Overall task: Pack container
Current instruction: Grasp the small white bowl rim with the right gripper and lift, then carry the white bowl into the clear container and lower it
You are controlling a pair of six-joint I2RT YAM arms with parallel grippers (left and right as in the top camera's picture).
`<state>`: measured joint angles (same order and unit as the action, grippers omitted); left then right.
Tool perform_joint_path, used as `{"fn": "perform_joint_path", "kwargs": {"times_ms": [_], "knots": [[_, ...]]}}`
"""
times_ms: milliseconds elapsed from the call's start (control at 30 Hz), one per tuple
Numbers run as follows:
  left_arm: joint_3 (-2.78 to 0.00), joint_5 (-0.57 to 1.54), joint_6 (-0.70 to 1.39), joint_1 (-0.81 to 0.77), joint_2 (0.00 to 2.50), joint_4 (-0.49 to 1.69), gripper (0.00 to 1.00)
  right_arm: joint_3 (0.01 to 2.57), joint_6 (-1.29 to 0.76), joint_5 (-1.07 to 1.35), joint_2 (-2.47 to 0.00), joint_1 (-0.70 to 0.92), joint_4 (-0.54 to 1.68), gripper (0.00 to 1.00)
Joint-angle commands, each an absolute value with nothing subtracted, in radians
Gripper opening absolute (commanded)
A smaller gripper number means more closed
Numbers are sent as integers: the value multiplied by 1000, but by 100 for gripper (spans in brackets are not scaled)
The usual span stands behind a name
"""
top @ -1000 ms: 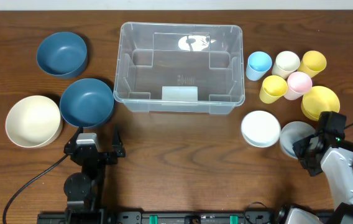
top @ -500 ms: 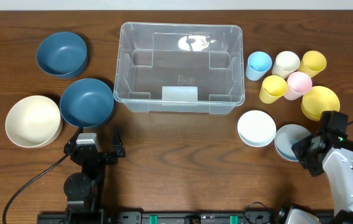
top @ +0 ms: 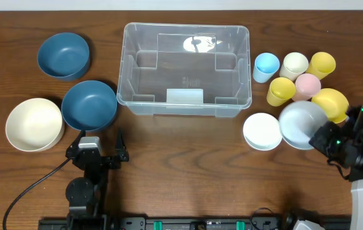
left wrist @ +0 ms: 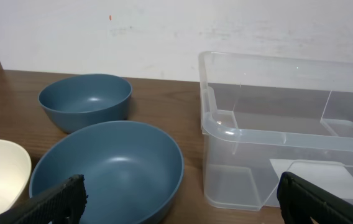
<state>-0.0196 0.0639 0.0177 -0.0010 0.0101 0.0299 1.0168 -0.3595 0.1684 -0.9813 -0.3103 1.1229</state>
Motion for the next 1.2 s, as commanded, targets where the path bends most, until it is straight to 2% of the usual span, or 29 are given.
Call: {"fn": "perform_joint_path", "kwargs": {"times_ms": [0,300,500,700,1167], "knots": [[-4,67,4,2,4,67,98,1120,-276,319,-1005,-207,1143,1],[-4,67,4,2,4,67,98,1475,-281,233,-1277,220,1149,1],[-4,68,4,2,4,67,98,1786,-229,80,-1551,395,1160,1],[-4,68,4,2,4,67,98,1991,-211,-112,-1776,452,1134,1],[-4,68,4,2,4,67,98,2001,-177,-284,-2047,446,989,1]]}}
